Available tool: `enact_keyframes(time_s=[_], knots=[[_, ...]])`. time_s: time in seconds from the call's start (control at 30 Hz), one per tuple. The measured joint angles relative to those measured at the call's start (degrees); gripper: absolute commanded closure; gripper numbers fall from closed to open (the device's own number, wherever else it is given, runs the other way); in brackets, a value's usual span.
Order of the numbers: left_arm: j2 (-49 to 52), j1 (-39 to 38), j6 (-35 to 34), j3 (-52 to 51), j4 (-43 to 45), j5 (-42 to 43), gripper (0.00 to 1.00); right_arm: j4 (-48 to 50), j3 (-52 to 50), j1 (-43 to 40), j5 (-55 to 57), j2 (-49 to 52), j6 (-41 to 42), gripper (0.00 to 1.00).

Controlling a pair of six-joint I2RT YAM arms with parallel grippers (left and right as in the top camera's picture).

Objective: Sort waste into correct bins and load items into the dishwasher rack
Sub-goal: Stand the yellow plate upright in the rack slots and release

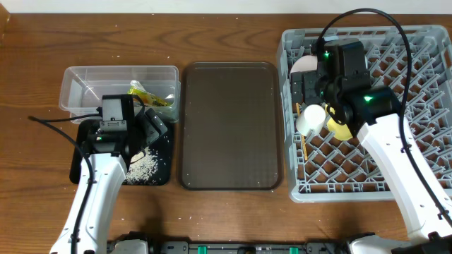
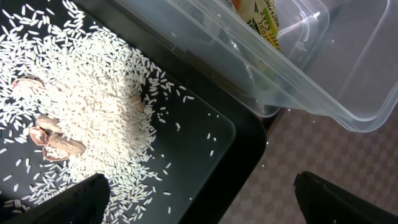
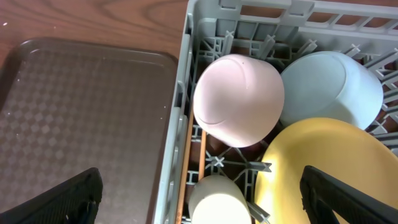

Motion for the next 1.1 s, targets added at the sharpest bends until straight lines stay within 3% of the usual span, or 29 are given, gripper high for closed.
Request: enact_keyframes(time_s=[0.77,1.1], knots=[[0.0,0.0,0.0,0.0,-0.02,0.0,0.02,-1.31,-0.11,0.0,-0.15,-1.36,-0.02,0.01],[0.0,0.0,0.0,0.0,0.0,-0.02,0.01,-3.82,-0.35,0.0,2.49,-21.09,-2.16,0.01]])
